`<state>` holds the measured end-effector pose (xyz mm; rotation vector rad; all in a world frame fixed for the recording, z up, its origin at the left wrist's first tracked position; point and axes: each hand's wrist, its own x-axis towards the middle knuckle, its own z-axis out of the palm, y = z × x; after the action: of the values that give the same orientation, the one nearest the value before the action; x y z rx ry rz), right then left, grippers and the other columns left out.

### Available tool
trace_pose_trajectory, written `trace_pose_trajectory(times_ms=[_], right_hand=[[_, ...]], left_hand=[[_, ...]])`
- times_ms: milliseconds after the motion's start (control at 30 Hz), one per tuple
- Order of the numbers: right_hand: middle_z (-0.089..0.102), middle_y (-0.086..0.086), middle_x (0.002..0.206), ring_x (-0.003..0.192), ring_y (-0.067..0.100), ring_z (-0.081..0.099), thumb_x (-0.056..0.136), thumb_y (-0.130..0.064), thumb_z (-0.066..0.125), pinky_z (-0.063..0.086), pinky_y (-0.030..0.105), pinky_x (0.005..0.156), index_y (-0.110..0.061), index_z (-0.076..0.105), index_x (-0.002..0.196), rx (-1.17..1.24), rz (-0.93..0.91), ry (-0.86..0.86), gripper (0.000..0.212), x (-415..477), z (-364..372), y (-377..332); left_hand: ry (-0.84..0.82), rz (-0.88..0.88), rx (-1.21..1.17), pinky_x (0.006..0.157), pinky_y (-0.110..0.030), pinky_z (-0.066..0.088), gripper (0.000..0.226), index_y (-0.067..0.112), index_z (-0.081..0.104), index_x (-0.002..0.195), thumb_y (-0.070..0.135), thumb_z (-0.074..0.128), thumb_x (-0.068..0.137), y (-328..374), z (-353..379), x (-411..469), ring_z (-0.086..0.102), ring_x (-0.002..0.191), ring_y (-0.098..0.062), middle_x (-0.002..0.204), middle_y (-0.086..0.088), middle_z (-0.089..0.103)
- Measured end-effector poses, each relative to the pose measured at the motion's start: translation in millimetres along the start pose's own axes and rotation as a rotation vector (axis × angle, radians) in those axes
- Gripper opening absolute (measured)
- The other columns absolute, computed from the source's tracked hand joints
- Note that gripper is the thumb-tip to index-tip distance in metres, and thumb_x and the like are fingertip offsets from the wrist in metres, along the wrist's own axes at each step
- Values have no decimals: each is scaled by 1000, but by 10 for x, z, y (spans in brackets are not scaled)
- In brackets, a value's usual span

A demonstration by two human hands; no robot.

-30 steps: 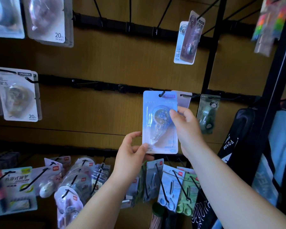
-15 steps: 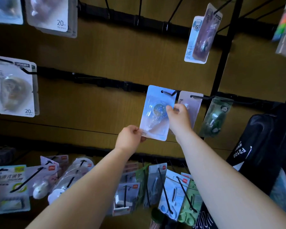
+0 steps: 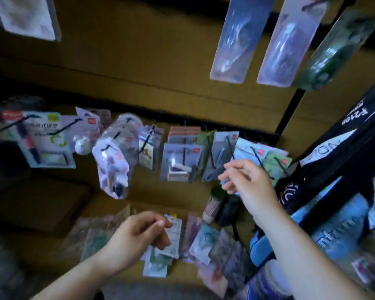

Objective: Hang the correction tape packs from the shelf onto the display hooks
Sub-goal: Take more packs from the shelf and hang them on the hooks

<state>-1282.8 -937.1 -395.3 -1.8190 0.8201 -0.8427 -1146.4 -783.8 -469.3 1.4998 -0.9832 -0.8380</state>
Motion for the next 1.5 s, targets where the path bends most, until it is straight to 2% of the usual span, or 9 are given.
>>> trace_pose_trajectory(times_ms=[200,333,433,633,767,933,1233,1367,1500], right_hand=[[54,3,59,29,-2,47,90,5,44,35,8,35,-16,51,66,-40,375,-108,34,-273,557,1341],[54,2,68,58,17,54,89,-8,51,47,27,54,-18,51,69,-131,643,-155,23,-348,806,2285],[55,1,84,80,22,51,88,-22,55,41,32,72,-16,53,90,-271,707,-260,6,-266,953,2617],[49,-1,107,109,16,50,89,-5,53,37,8,69,-9,40,127,-207,700,-376,40,-2,1279,2709],[38,8,145,133,24,37,91,-19,53,33,30,105,-9,24,143,-150,756,-311,60,211,1413,2925],[36,5,148,131,24,41,88,-29,56,38,40,105,-23,24,143,11,828,-278,64,404,1606,3185],[33,5,148,132,22,37,83,-29,63,34,27,101,-20,19,145,-34,779,-300,77,413,1791,3363],[40,3,142,124,21,43,85,-28,60,41,29,96,-24,23,144,14,788,-339,70,404,1707,3390],[44,-2,123,113,16,45,85,-31,58,41,29,92,-29,32,136,103,821,-310,57,421,1633,3470]], left_hand=[[7,-324,259,56,-16,46,28,23,54,68,9,48,91,-1072,45,409,51,36,6,50,8,61],[-17,-462,455,55,-14,40,28,29,49,63,13,48,87,-1633,13,657,55,56,-6,61,10,57],[14,-608,368,62,-23,38,17,14,61,77,10,49,88,-2001,73,833,52,75,-22,80,-12,64],[281,-773,-72,94,-35,43,39,-3,50,124,23,43,95,-2427,256,1079,52,120,-36,129,-25,54],[350,-861,-97,94,-32,38,46,-4,38,132,27,33,98,-2647,255,1158,42,129,-34,137,-26,44],[361,-954,-320,110,-36,27,54,0,42,133,38,29,97,-2884,318,1311,41,131,-29,142,-14,44],[331,-913,-395,107,-38,37,68,9,44,132,56,48,83,-2977,499,1371,49,124,-30,135,-10,51],[289,-912,-418,93,-29,42,58,12,48,126,52,50,84,-2988,585,1384,54,118,-27,126,-4,56],[281,-910,-438,103,-34,39,69,15,47,130,58,55,78,-2970,623,1422,50,122,-27,132,-6,54]])
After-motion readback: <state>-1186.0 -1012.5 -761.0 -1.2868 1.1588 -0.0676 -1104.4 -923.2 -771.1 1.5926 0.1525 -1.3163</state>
